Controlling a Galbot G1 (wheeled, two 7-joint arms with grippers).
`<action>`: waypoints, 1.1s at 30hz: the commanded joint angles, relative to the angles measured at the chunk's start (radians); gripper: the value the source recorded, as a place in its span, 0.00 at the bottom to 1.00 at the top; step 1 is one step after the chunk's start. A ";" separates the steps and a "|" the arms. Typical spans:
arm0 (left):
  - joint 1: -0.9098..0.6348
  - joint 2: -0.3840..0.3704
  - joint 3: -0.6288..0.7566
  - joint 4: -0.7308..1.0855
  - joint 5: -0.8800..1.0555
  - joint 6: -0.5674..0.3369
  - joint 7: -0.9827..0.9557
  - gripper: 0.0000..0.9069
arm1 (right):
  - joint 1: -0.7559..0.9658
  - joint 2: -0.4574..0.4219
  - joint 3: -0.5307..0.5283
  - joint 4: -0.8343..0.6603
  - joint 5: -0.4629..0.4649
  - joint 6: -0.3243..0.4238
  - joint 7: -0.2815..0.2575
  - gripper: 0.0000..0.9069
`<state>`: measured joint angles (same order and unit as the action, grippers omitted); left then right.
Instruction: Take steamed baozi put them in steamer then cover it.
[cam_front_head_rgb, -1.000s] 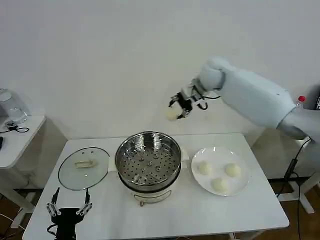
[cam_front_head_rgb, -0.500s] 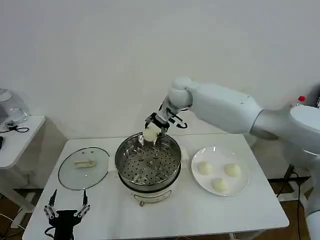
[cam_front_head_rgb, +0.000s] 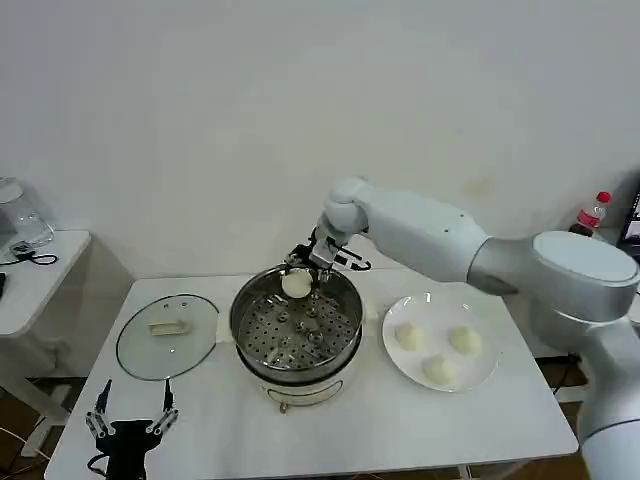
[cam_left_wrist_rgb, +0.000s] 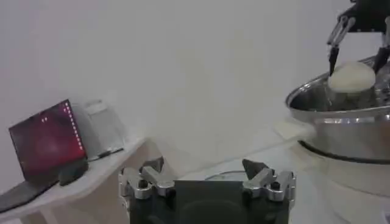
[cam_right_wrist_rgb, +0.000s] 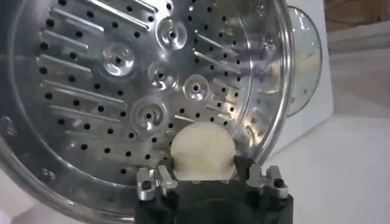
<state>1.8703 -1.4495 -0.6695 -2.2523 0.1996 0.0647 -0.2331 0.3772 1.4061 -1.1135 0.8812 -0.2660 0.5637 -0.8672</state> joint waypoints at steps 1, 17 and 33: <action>0.000 0.001 -0.002 0.001 0.000 -0.001 0.000 1.00 | -0.030 0.063 0.019 -0.079 -0.095 0.072 0.031 0.76; -0.005 -0.004 0.015 -0.005 0.003 0.000 -0.003 1.00 | 0.127 -0.069 -0.001 0.097 0.110 -0.020 -0.010 1.00; -0.024 0.033 0.071 -0.021 0.000 0.029 0.021 1.00 | 0.429 -0.609 -0.296 0.578 0.453 -0.531 -0.084 1.00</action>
<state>1.8449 -1.4197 -0.6131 -2.2707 0.1966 0.0912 -0.2131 0.6651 1.0844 -1.2546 1.2326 0.0508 0.2674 -0.9169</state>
